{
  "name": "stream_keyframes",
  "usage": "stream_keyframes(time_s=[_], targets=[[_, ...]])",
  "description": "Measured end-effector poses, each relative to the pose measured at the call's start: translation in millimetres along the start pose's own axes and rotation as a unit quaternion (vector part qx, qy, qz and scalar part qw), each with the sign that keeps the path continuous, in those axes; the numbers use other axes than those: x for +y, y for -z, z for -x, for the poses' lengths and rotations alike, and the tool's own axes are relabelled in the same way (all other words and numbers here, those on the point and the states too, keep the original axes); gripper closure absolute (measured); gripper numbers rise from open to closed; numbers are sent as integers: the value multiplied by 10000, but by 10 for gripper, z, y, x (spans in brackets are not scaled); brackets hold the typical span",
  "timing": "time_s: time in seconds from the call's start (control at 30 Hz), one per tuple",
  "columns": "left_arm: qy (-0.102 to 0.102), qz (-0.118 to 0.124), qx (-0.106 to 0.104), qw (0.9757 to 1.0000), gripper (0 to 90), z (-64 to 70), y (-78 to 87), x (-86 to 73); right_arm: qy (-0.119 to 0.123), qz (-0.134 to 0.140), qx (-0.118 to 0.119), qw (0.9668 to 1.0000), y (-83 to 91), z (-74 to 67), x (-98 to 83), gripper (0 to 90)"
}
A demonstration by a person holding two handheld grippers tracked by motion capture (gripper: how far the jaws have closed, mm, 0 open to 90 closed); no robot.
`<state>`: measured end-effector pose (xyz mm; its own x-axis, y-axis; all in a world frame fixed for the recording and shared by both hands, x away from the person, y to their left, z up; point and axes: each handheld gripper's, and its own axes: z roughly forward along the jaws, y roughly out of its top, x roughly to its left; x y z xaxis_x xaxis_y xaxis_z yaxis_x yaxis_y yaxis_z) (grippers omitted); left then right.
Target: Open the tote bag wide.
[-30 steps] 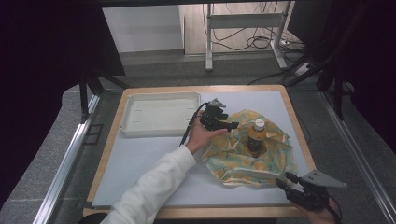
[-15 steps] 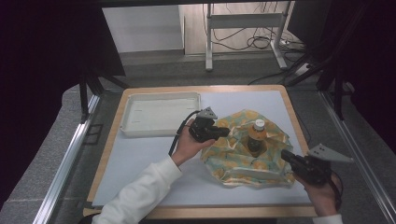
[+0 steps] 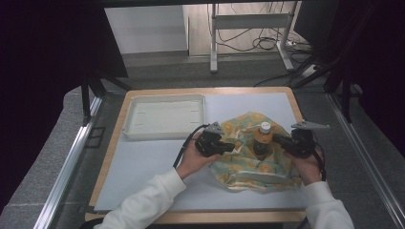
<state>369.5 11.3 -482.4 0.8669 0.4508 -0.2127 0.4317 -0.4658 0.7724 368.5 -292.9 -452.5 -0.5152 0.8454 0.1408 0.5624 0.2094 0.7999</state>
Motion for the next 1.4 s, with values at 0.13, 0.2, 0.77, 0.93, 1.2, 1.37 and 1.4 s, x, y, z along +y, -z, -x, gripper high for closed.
stream_keyframes(time_s=[0.13,0.2,0.77,0.93,1.2,1.37,1.4], targets=[[74,-193,-24,9998,891,-6,-139,-78,-166,-210,-189,9995,-195,166,9,888],[93,-306,-12,9995,890,-27,-188,-119,-244,-270,-234,9991,-285,243,-3,888],[263,-718,-138,9970,895,-86,-380,-316,-483,-627,-722,9942,-722,601,-132,889],[250,-723,-131,9970,895,-72,-373,-321,-604,-581,-792,9933,-692,653,-171,889],[207,-373,-122,9990,892,-44,-179,-208,-395,-114,-757,9963,-468,507,-59,888],[137,-118,-23,9998,892,-33,32,-150,-346,271,-584,9973,-186,424,-35,888],[108,-89,5,9999,892,-36,76,-148,-331,313,-555,9974,-137,410,-46,888]])
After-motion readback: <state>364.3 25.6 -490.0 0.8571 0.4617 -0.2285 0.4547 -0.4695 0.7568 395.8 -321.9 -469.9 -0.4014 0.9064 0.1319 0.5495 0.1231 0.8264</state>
